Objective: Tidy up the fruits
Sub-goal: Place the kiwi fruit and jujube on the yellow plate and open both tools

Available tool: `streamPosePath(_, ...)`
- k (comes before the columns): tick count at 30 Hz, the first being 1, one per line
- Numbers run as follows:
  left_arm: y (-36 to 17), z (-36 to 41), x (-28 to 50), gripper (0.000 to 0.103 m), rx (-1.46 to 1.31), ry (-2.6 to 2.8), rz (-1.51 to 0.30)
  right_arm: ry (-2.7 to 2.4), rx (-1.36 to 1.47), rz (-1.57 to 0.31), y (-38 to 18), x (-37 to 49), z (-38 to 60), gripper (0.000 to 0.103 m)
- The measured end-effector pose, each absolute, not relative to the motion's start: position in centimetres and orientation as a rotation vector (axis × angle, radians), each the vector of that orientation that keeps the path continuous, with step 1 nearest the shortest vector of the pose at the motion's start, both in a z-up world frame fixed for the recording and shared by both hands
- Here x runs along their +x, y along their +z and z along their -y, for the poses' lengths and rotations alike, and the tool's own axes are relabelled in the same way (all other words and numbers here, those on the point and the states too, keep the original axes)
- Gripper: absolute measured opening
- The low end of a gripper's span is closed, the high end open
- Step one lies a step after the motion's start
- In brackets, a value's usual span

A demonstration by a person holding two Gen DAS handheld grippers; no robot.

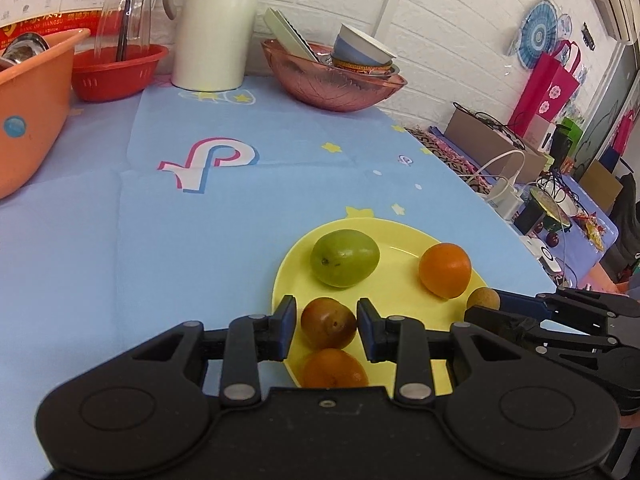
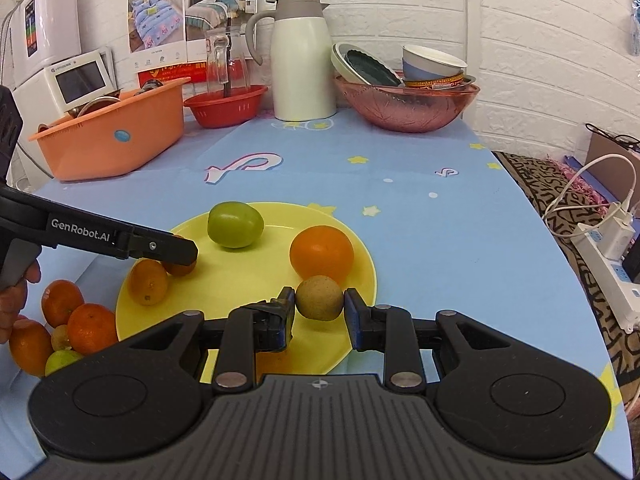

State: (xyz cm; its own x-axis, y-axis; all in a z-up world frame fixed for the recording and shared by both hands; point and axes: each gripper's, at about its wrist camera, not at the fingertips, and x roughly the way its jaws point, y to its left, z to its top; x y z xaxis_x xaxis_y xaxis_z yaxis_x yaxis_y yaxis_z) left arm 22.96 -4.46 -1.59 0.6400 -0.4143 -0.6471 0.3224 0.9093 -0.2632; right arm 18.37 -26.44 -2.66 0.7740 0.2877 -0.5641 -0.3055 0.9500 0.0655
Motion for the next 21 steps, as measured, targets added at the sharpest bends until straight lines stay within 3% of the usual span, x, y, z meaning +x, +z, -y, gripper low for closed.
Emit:
streamPosePath(6,-1.5,4.7,23.2,0.103,-0.123,-0.419,-0.772,0.318,-0.029,-0.617,-3.1,18.6,26.3,0.048)
streamPosePath(10,-0.6,4.7,22.3,0.103,-0.133,-0.434,-0.739,0.324,-0.043,-0.594,-2.5,18.1,26.1,0.061)
streamPosePath(12,0.3,4.7,21.4,0.103,-0.119,-0.415,-0.697,0.336,-0.059,-0.570,-2.0,17.4,26.0,0.078)
streamPosePath(13,0.8,4.7,20.9,0.103,-0.104,-0.392,-0.674,0.336,-0.064,-0.554,-1.7,17.0,26.0,0.098)
streamPosePath(14,1.3,4.7,20.4,0.103,-0.092,-0.368,-0.653,0.334,-0.067,-0.537,-1.5,16.6,26.0,0.103)
streamPosePath(21,3.4,3.7,16.6,0.103,-0.080,-0.328,-0.595,0.321,-0.053,-0.481,-0.3,14.0,25.8,0.103)
